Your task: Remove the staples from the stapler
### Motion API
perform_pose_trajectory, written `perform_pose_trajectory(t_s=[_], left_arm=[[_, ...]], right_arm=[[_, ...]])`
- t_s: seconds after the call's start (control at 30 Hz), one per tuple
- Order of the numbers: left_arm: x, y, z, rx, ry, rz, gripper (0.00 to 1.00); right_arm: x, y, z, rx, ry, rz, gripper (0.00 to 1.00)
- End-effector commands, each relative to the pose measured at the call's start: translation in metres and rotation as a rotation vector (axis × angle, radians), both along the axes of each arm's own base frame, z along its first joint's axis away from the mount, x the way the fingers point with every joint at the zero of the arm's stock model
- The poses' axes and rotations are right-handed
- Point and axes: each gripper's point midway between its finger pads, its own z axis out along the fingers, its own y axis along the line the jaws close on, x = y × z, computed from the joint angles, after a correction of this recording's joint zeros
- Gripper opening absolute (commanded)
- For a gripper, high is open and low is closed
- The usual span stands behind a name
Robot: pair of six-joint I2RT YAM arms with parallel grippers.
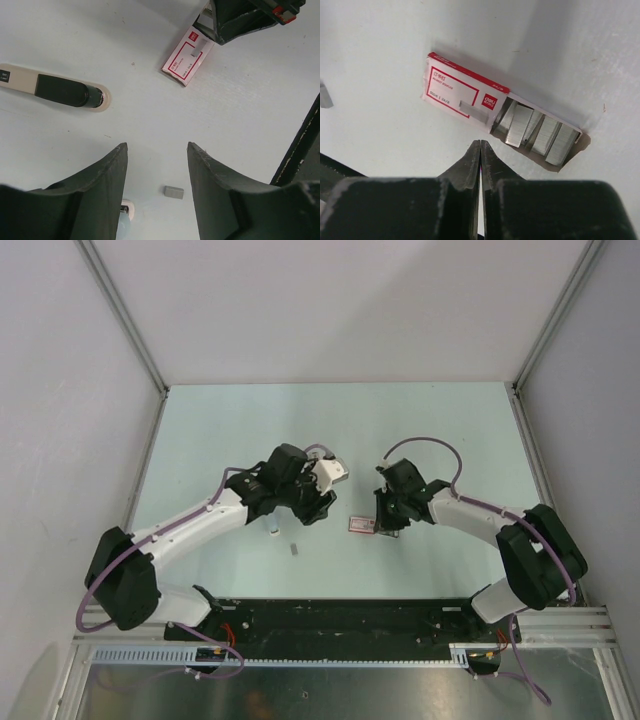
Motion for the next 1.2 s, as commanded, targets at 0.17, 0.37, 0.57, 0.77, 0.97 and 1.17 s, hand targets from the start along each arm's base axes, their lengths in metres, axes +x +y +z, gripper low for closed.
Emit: perform_pose_trajectory(t_s=[0.17,0.37,0.57,0.77,0.97,1.17], left_arm=[[0.015,-0.011,-0.033,0.089,-0.039,-0.082,0.56],[0.026,-0.023,-0.056,0.139,-0.046,-0.101,0.55],[0.030,-0.032,-0.079,0.190,-0.065,-0.120,0.55],[0.034,-0.041,-0.090,0.215,-0.081,-0.134,0.54],[0.036,-0.049,-0.098,0.228,-0.085,-0.148,0.54],[0.037,-0.053,-0.103,0.238,-0.094,-0.156,0.54]], right_arm=[[0.017,-0.014,0.062,0.104,-0.106,-0.085,0.09],[0.012,-0.067,0.044,0.103,-0.053,-0.263,0.11],[0.002,-0.085,0.024,0.206,0.011,-0.363,0.12],[-0.007,-0.076,0.006,0.271,0.076,-0.376,0.10],[-0.003,-0.069,0.003,0.330,0.085,-0.386,0.10],[0.001,-0.067,0.000,0.347,0.086,-0.394,0.09]])
